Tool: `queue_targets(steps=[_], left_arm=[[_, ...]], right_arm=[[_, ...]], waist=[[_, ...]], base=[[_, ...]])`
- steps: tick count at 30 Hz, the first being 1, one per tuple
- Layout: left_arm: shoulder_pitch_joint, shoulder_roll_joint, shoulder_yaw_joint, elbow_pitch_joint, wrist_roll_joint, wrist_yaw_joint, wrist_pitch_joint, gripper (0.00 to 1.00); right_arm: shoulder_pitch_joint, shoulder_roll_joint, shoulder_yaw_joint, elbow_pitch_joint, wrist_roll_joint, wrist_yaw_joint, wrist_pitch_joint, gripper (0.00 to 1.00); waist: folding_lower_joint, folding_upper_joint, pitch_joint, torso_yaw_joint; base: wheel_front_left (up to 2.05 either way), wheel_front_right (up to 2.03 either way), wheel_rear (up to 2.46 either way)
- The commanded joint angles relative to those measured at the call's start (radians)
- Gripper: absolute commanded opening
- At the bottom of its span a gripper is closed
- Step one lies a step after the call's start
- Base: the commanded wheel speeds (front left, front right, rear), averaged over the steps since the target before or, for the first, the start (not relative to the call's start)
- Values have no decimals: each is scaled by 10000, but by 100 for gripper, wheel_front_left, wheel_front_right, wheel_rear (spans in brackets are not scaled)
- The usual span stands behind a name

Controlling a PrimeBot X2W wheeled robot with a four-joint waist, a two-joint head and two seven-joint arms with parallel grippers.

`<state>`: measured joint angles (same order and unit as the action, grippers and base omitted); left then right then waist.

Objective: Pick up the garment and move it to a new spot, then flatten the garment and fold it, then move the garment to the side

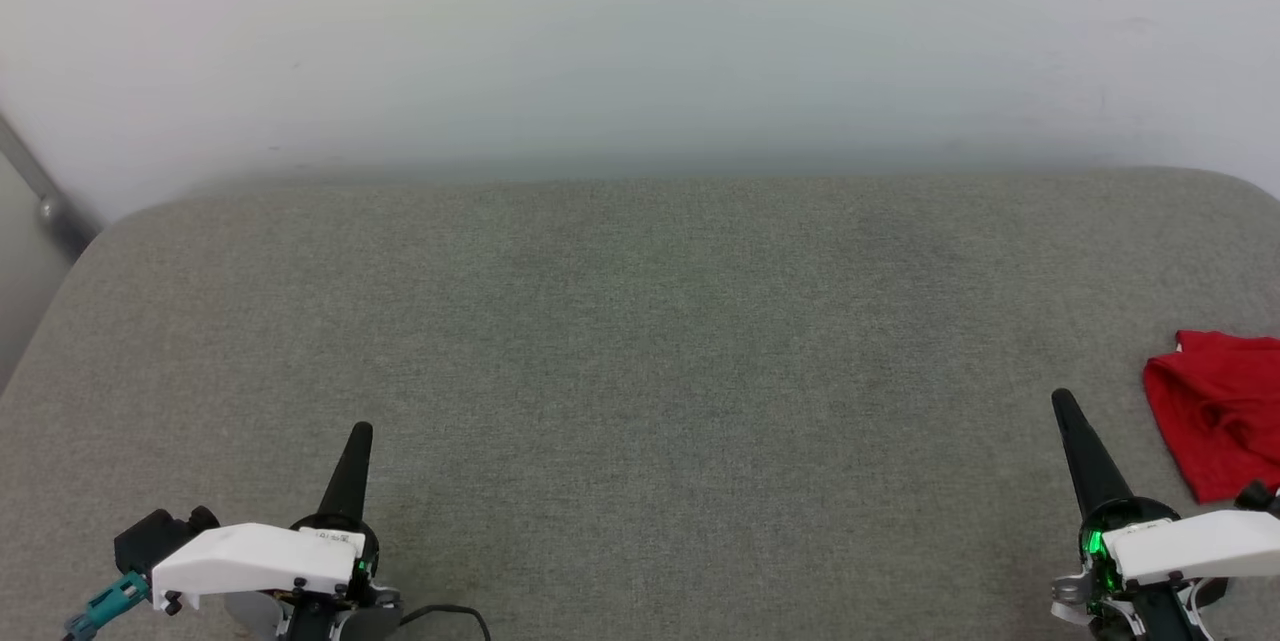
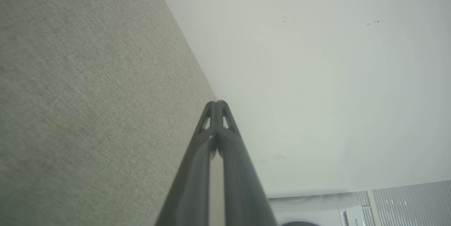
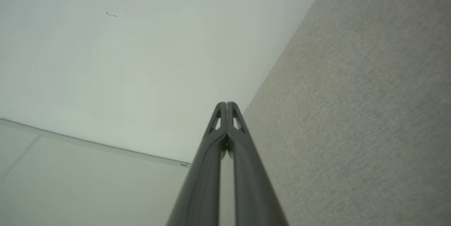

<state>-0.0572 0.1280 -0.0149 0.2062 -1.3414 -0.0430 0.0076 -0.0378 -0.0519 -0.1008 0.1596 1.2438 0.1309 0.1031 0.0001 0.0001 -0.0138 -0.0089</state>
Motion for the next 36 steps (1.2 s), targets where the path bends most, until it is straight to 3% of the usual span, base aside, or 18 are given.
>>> queue_targets(steps=[1,36], left_arm=[[-234,-34,138,-11,-233,-103,89,0],[-506,-576,989,328,-2356,-756,807,0]], right_arm=[[-251,6,-26,18,314,-1,11,0],[-691,23,-126,721,3066,-1,103,0]], waist=[[-1,-1,7,4],[-1,-1,132,70]], base=[[0,0,0],[0,0,0]])
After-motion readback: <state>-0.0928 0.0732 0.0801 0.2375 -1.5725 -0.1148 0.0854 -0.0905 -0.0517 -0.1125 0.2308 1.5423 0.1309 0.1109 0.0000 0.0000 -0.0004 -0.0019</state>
